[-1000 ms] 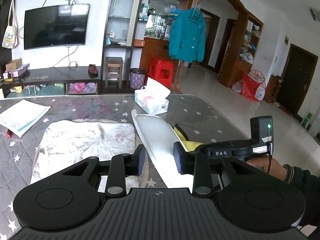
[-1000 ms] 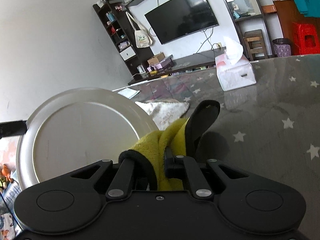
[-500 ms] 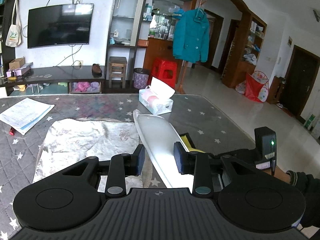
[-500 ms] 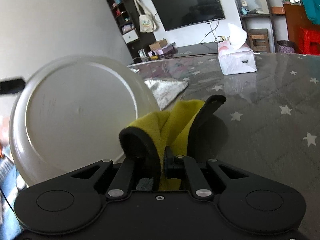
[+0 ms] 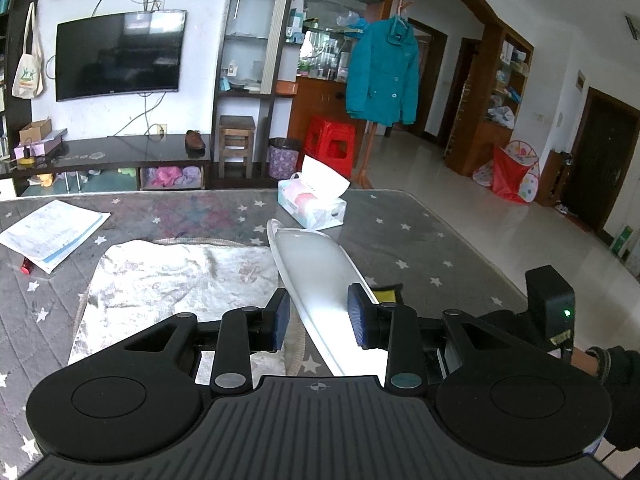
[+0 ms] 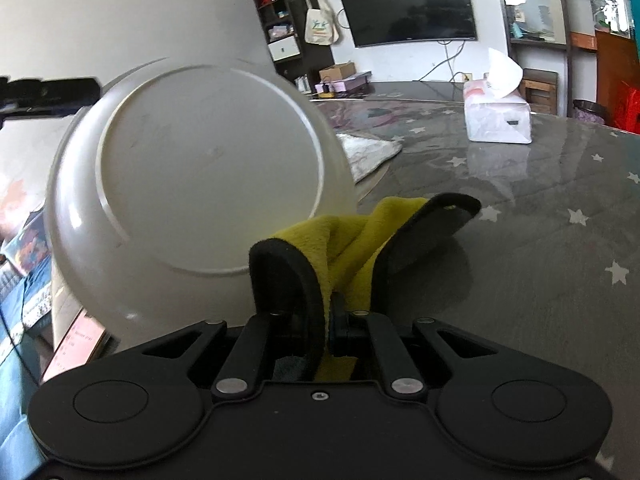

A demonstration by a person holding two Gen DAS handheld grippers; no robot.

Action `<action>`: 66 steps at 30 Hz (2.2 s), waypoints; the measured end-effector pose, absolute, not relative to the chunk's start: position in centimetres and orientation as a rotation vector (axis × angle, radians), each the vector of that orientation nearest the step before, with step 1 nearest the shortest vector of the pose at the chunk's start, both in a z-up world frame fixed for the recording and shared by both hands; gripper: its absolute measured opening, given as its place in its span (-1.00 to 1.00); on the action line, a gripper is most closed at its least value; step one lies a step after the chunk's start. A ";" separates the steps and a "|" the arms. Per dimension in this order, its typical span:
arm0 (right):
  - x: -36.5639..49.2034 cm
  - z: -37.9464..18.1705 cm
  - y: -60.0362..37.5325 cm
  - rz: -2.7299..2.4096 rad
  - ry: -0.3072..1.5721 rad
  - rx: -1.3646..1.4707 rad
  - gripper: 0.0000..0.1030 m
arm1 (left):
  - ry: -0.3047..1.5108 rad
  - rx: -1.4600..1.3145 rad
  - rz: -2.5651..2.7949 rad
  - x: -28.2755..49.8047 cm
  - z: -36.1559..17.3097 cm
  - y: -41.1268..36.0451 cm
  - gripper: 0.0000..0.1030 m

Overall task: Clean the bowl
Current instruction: 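Hold the bowl upright with the left tool while the right tool wipes its outer base, then rub the cloth across the bowl's outer base with the right tool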

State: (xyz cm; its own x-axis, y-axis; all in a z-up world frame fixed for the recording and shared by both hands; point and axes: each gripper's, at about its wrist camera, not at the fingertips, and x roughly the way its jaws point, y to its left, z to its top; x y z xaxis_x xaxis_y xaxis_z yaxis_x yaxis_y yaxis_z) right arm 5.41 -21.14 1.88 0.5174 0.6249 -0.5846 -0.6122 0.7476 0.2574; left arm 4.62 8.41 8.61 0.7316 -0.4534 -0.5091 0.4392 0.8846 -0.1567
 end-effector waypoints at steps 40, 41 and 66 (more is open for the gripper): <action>-1.1 10.1 -17.4 1.029 0.536 0.034 -0.79 | 0.535 0.112 -0.458 3.6 9.1 5.8 -0.36; -1.0 10.4 -17.4 1.028 0.527 0.033 -0.79 | 0.533 0.118 -0.460 3.5 9.1 5.7 -0.36; 4.2 12.9 -16.5 0.914 0.403 0.054 -0.79 | 0.546 0.098 -0.463 2.9 9.1 4.8 -0.35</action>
State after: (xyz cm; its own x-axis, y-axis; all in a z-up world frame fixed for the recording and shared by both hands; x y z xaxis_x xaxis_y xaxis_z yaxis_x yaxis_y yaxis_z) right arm 4.18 -16.49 12.89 0.5417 0.7789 -0.3160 -0.7587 0.6149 0.2149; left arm 2.90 4.85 9.11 0.7549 -0.3977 -0.5216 0.4490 0.8930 -0.0310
